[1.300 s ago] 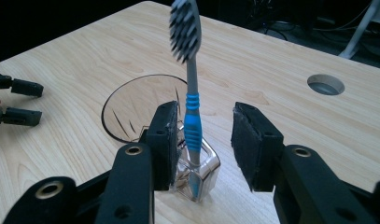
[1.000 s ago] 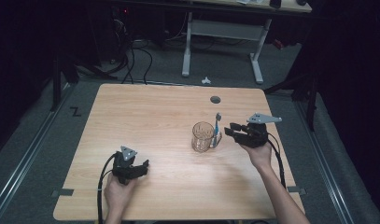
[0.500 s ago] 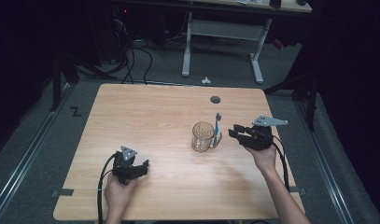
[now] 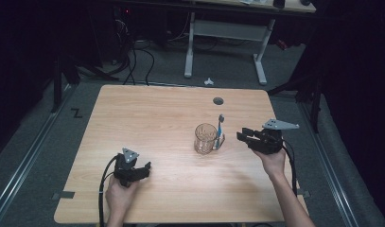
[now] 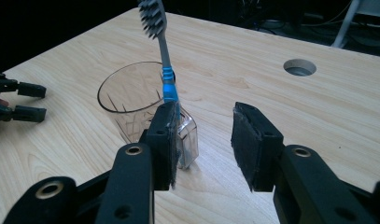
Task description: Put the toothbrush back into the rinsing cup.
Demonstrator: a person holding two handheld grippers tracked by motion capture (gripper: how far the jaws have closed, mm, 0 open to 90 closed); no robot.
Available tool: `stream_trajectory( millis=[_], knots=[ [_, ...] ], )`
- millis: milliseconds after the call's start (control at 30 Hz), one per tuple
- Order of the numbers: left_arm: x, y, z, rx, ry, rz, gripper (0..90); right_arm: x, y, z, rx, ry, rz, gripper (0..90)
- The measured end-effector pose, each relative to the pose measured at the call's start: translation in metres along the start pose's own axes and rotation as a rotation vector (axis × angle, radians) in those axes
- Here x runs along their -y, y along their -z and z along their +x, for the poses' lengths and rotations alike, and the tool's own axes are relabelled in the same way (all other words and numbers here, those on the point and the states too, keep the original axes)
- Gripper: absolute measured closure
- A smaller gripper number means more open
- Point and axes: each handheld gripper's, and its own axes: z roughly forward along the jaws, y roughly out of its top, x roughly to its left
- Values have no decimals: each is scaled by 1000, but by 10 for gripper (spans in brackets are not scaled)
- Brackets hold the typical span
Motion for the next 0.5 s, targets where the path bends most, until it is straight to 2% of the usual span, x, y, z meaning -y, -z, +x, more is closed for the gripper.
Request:
stream_trajectory(
  millis=[500],
  knots=[
    [0,0,0,0,0,0,257,18,11,-2,6,-27,5,614]
  ],
)
